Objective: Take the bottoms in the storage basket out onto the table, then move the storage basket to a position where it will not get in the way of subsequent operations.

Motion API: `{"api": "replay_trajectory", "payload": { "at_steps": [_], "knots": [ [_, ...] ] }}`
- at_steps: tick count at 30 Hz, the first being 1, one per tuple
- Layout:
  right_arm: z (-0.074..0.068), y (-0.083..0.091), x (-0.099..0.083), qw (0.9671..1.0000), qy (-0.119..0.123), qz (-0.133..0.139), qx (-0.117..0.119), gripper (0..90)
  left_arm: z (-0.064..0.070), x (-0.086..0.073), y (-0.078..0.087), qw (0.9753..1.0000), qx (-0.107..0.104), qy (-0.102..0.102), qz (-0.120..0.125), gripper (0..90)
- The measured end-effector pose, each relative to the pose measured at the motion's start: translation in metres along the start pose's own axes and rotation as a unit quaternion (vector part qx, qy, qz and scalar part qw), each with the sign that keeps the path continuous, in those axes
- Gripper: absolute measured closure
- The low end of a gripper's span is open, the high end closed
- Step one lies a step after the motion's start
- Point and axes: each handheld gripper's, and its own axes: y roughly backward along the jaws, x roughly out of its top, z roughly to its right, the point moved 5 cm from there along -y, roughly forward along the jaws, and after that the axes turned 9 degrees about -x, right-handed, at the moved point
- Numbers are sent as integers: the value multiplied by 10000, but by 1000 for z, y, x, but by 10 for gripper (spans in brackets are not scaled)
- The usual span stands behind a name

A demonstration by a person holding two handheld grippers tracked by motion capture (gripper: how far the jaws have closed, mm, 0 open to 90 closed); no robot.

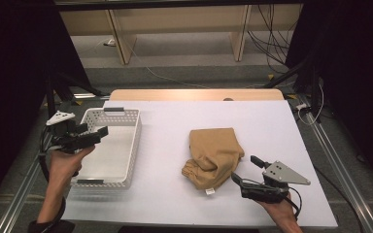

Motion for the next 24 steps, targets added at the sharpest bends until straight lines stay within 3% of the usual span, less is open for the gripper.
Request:
{"api": "replay_trajectory", "payload": {
  "at_steps": [5, 13, 24],
  "knots": [
    [0, -1, 1, 10000, 3, 43, 19, 167, -15, -5, 5, 9997, 238, 53, -81, 189],
    [-2, -2, 0, 10000, 32, 10, 29, 168, -34, -11, 12, 9988, 325, 336, -167, 190],
    [-2, -3, 0, 10000, 47, 13, 34, 168, -58, -20, 15, 9955, 678, 523, -416, 196]
  ]
}}
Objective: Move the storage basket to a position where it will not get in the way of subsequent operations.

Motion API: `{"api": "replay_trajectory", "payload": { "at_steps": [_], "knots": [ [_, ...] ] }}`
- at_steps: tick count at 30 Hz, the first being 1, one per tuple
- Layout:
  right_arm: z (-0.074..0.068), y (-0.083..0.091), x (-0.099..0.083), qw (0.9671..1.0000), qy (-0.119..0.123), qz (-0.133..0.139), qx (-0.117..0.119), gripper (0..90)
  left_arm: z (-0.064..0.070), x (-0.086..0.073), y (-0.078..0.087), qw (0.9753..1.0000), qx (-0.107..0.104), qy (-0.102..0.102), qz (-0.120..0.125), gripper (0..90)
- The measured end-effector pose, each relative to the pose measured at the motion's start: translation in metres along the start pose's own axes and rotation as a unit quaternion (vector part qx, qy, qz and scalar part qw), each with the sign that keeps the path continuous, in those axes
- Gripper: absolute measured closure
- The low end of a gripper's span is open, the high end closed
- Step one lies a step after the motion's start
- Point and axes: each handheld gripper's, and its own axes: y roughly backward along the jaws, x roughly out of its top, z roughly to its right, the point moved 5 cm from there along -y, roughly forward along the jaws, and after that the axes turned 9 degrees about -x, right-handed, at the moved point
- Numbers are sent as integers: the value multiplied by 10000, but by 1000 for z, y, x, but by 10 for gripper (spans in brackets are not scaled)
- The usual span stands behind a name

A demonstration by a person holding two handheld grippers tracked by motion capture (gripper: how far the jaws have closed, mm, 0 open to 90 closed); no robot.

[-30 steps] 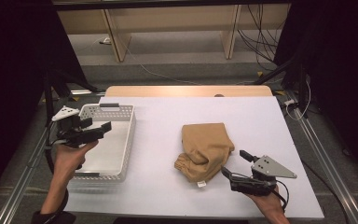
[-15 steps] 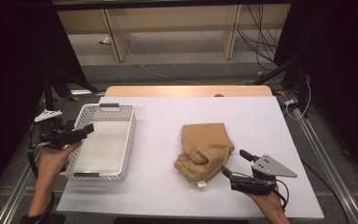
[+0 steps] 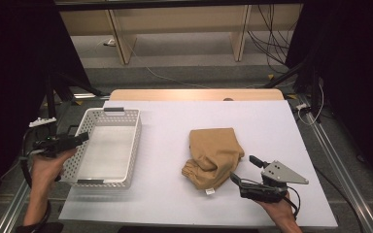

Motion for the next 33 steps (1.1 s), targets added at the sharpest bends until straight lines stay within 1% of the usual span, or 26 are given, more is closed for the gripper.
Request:
{"api": "replay_trajectory", "payload": {
  "at_steps": [4, 7, 9, 13, 16, 18, 19, 20, 21, 24, 25, 26, 27, 28, 29, 30, 32, 33],
  "knots": [
    [0, 0, 0, 10000, -20, -4, 8, 168, -7, -4, -2, 9999, 101, 61, -112, 198],
    [1, 0, 0, 10000, 9, -32, 16, 167, -12, -7, -3, 9995, 188, 86, -219, 203],
    [0, 0, 0, 10000, 3, -19, 17, 168, -14, -8, -3, 9994, 202, 116, -263, 208],
    [0, 0, 1, 10000, 11, 6, 17, 168, -17, -10, -3, 9990, 250, 107, -341, 219],
    [-1, 0, 1, 10000, 34, 13, 12, 168, -21, -12, -3, 9987, 309, 94, -394, 245],
    [-3, 1, 1, 10000, 33, 9, 14, 168, -24, -14, -3, 9981, 388, 88, -474, 250],
    [-3, 2, 1, 10000, 69, -47, -4, 167, -27, -16, -3, 9981, 362, 83, -492, 292],
    [-3, 2, 1, 10000, 69, -47, -4, 167, -27, -16, -3, 9981, 362, 83, -492, 315],
    [-3, 1, 2, 10000, 71, -14, -2, 168, -30, -17, -3, 9978, 380, 108, -528, 326],
    [-3, 1, 2, 10000, 64, -13, -4, 168, -31, -19, -3, 9975, 377, 102, -589, 373],
    [-3, 1, 1, 10000, 71, -21, -6, 168, -33, -21, -4, 9968, 444, 66, -660, 386],
    [-3, 1, 1, 10000, 71, -21, -6, 168, -33, -21, -4, 9968, 444, 66, -660, 413],
    [-4, 1, 1, 10000, 73, -28, -8, 168, -35, -23, -6, 9954, 573, 8, -764, 433],
    [-4, 1, 1, 10000, 73, -28, -8, 168, -35, -23, -6, 9954, 573, 8, -764, 441],
    [-4, 2, 1, 10000, 80, -32, -10, 168, -36, -25, -8, 9944, 622, -39, -856, 463],
    [-4, 2, 1, 10000, 88, -22, -12, 168, -36, -25, -8, 9944, 622, -39, -856, 492],
    [-4, 1, 1, 10000, 75, 4, -10, 168, -37, -27, -8, 9938, 630, -62, -912, 504],
    [-4, 1, 1, 10000, 65, -6, -8, 168, -40, -29, -9, 9933, 658, -58, -950, 544]
  ]
}}
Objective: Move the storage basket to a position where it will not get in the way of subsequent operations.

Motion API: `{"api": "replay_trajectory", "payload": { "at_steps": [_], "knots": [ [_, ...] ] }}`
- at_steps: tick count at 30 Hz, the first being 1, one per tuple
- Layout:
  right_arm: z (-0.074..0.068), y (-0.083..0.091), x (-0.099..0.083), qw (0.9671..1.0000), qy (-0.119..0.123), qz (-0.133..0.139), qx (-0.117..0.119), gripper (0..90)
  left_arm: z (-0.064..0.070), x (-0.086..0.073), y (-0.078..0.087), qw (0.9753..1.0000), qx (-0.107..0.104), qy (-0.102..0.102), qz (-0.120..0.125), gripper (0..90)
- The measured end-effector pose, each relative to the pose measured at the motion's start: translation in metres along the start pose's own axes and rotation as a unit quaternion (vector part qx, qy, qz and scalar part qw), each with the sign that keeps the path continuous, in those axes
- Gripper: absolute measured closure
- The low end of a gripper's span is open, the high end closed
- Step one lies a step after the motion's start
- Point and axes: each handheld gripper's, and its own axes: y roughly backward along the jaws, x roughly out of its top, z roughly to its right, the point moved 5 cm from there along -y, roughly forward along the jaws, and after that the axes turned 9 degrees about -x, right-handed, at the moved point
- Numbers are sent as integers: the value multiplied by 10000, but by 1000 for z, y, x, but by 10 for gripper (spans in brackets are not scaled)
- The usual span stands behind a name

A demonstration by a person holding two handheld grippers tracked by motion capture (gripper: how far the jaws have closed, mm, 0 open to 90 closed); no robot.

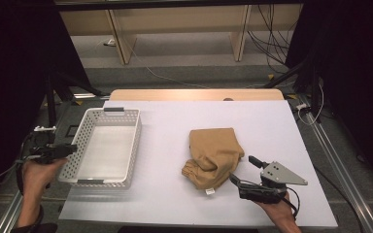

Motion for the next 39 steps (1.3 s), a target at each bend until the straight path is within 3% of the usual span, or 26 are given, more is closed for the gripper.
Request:
{"api": "replay_trajectory", "payload": {
  "at_steps": [7, 13, 14, 26, 39],
  "knots": [
    [-1, 0, 0, 10000, 7, -9, 5, 168, -5, -4, -3, 9999, 20, 93, -132, 649],
    [-1, 0, 0, 10000, 13, -13, 3, 168, -6, -7, -4, 9997, 20, 68, -242, 804],
    [-1, 0, 0, 10000, 4, -25, 2, 168, -6, -7, -4, 9996, 105, -17, -259, 821],
    [-1, -2, 0, 10000, 16, 0, 6, 168, -4, -6, -4, 9990, 75, 261, -368, 841],
    [-1, -3, -1, 10000, 11, -64, -9, 168, 10, -1, -10, 9987, 2, 293, -428, 842]
  ]
}}
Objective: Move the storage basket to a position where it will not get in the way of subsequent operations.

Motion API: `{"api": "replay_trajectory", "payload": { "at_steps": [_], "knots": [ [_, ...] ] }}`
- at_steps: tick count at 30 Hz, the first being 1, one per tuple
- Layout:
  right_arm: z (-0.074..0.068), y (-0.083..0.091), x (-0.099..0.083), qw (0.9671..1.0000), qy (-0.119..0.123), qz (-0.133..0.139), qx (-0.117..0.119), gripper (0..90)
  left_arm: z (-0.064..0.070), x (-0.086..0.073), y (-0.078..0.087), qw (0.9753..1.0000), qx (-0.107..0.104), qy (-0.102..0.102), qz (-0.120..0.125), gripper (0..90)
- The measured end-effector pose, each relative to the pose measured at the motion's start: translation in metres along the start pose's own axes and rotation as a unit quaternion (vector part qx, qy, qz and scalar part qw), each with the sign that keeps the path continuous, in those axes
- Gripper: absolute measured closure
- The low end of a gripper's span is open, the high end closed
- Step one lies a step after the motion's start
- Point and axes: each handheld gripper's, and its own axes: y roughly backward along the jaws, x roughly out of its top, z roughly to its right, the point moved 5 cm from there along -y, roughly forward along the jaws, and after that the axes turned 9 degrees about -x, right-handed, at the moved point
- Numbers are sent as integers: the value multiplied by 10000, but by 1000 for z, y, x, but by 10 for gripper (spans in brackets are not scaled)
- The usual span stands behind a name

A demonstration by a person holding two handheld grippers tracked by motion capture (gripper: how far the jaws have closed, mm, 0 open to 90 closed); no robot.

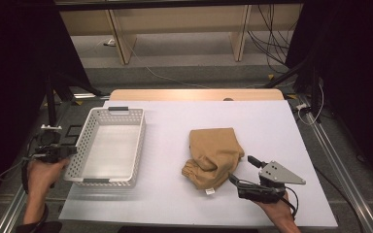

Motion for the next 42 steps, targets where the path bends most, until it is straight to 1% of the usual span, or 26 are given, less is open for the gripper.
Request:
{"api": "replay_trajectory", "payload": {
  "at_steps": [1, 3, 6, 10, 13, 18, 20, 21, 22, 23, 24, 25, 26, 27, 28, 29, 30, 31, 32, 33, 34, 35, 36, 39, 40, 42],
  "knots": [
    [0, 0, 0, 10000, 7, -5, -8, 168, 3, 1, -1, 10000, -47, 5, -35, 842],
    [0, -1, 0, 10000, 7, -1, -11, 168, 4, 1, -2, 10000, -73, 24, -44, 842],
    [0, 0, 0, 10000, 11, 1, -8, 168, 7, 2, -3, 9999, -68, 32, -80, 842],
    [0, -1, 0, 10000, 14, -6, -8, 168, 12, 3, -4, 9999, -101, -16, -131, 842],
    [1, 1, 0, 10000, 40, 12, -12, 168, 12, 3, -5, 9999, -119, -12, -110, 841],
    [2, 0, 0, 10000, 15, 42, -15, 170, 12, 3, -5, 9999, -115, -43, -107, 832],
    [1, 0, 1, 10000, 43, 39, -9, 170, 12, 3, -5, 9999, -136, -39, -46, 826],
    [1, 0, 1, 10000, 41, 37, -8, 170, 12, 4, -5, 9999, -138, -39, -72, 690],
    [1, 0, 1, 10000, 41, 41, -9, 170, 12, 4, -5, 9999, -138, -39, -72, 614],
    [1, 0, 1, 10000, 37, 42, -9, 170, 17, 5, -2, 9998, -136, -115, -9, 582],
    [1, 0, 1, 10000, 37, 42, -9, 170, 17, 5, -2, 9998, -136, -115, -9, 545],
    [2, 1, 1, 10000, 33, 40, -12, 170, 24, 9, 3, 9996, -170, -205, 103, 502],
    [2, 1, 1, 10000, 33, 40, -12, 170, 24, 9, 3, 9996, -170, -205, 103, 467],
    [2, 1, 1, 10000, 35, 32, -11, 170, 28, 11, 5, 9994, -163, -266, 171, 467],
    [1, 1, 1, 10000, 32, 49, -12, 170, 34, 13, 8, 9991, -181, -324, 222, 439],
    [1, 1, 1, 10000, 33, 38, -14, 170, 45, 16, 12, 9981, -315, -419, 325, 386],
    [1, 1, 1, 10000, 33, 38, -14, 170, 45, 16, 12, 9981, -315, -419, 325, 367],
    [1, 1, 1, 10000, 22, 40, -14, 170, 55, 18, 15, 9967, -483, -528, 389, 347],
    [1, 1, 1, 10000, 22, 40, -14, 170, 55, 18, 15, 9967, -483, -528, 389, 330],
    [2, 1, 1, 10000, 24, 48, -13, 170, 66, 20, 17, 9953, -594, -611, 468, 316],
    [2, 1, 1, 10000, 24, 48, -13, 170, 66, 20, 17, 9953, -594, -611, 468, 303],
    [2, 1, 1, 10000, 32, 44, -13, 170, 75, 21, 18, 9938, -697, -699, 505, 291],
    [2, 1, 1, 10000, 32, 44, -13, 170, 75, 21, 18, 9938, -697, -699, 505, 278],
    [2, 1, 1, 10000, 28, 59, -18, 170, 90, 22, 20, 9903, -1057, -704, 571, 267],
    [2, 1, 1, 10000, 33, 72, -25, 171, 95, 22, 21, 9891, -1140, -710, 608, 261],
    [2, 1, 1, 10000, 37, 48, -33, 171, 106, 22, 23, 9862, -1310, -783, 643, 250]
  ]
}}
